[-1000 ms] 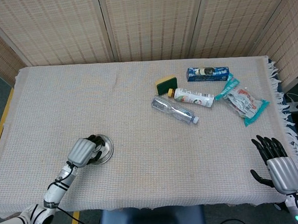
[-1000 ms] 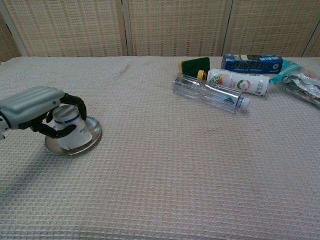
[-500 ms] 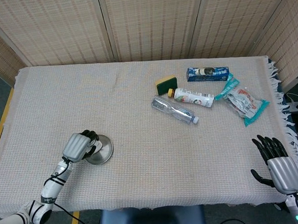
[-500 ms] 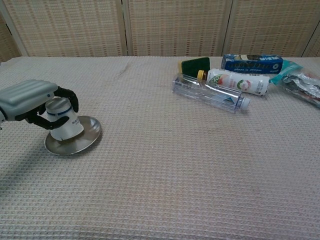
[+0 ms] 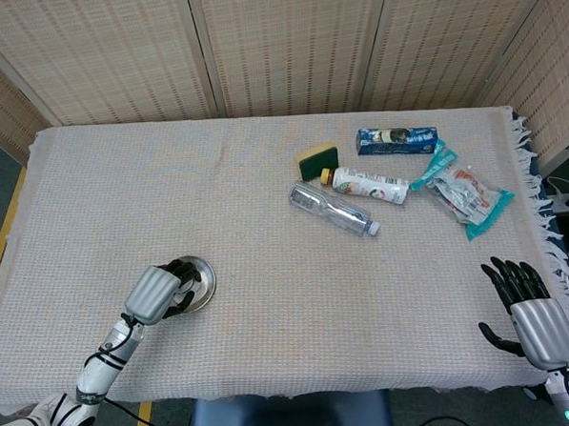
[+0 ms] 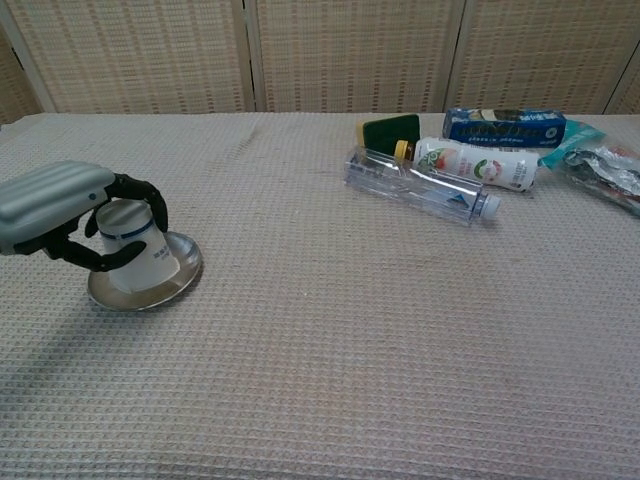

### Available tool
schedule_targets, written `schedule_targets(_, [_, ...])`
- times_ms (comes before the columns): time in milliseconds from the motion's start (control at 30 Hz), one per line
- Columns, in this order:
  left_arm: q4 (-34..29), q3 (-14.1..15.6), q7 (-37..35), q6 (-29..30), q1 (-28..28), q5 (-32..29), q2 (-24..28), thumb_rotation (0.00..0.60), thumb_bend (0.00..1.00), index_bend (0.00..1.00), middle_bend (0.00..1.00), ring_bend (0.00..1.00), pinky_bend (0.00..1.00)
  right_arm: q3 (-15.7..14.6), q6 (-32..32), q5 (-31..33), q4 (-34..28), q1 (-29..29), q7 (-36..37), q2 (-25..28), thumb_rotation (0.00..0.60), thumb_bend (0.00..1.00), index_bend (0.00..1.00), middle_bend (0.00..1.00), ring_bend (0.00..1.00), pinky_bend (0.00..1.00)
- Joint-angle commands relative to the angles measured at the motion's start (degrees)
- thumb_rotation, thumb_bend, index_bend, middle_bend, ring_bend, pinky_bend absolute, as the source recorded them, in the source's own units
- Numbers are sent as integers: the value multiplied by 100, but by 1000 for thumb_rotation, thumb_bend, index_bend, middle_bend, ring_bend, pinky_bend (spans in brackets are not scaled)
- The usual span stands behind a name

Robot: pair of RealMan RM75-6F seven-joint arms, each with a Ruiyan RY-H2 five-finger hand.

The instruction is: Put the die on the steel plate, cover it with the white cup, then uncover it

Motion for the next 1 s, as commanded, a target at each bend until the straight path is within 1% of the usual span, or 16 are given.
schedule_targets(33, [-6, -35, 124, 181, 77, 24, 84, 600, 468, 423, 464, 387, 651, -4, 7, -11, -3, -3, 9, 5, 533, 187, 0, 0, 0, 0])
schedule_targets(200, [113, -103, 177, 420, 340, -188, 231, 600, 466, 423, 464, 387, 651, -5, 50, -29, -5, -22, 33, 20, 533, 187, 0, 0, 0, 0])
schedule_targets(367, [369, -13, -22, 437, 655, -423, 320, 600, 466, 423, 464, 387, 642, 6, 21, -4, 1, -11, 13, 7, 533, 186, 0, 0, 0, 0])
schedule_targets(533, [703, 82, -267, 320, 844, -543, 221, 600, 468, 423, 462, 387, 608, 0, -37, 0, -11, 12, -48, -26, 532, 186, 0, 0, 0, 0])
schedule_targets(733, [1048, 66, -422, 203, 874, -579, 68, 600, 462, 417, 454, 385, 548, 0, -80, 25, -9, 26, -88, -50, 533, 187, 0, 0, 0, 0])
schedule_targets(800, [1118, 86, -483, 137, 858, -552, 43, 600, 444, 368, 425, 347, 498, 6, -80, 37, -9, 26, -94, -50, 534, 187, 0, 0, 0, 0])
schedule_targets(867, [1145, 98, -571, 110, 853, -523, 34, 600, 424, 270, 349, 262, 437, 11, -78, 48, -13, 24, -92, -48, 534, 187, 0, 0, 0, 0])
schedule_targets(900, [1132, 108, -617, 85, 853, -517, 48, 600, 415, 197, 290, 206, 403, 13, -73, 48, -13, 23, -93, -48, 533, 187, 0, 0, 0, 0])
schedule_targets(933, [1098, 121, -659, 40, 851, -517, 77, 600, 408, 145, 247, 168, 381, 14, -67, 48, -12, 21, -93, -47, 533, 187, 0, 0, 0, 0])
schedule_targets(967, [1042, 132, -706, 0, 845, -513, 119, 600, 398, 73, 182, 110, 342, 15, -60, 47, -11, 18, -92, -47, 533, 187, 0, 0, 0, 0])
schedule_targets(1000, [959, 142, -775, -28, 840, -501, 182, 600, 387, 20, 114, 51, 291, 18, -49, 44, -7, 15, -97, -50, 533, 187, 0, 0, 0, 0])
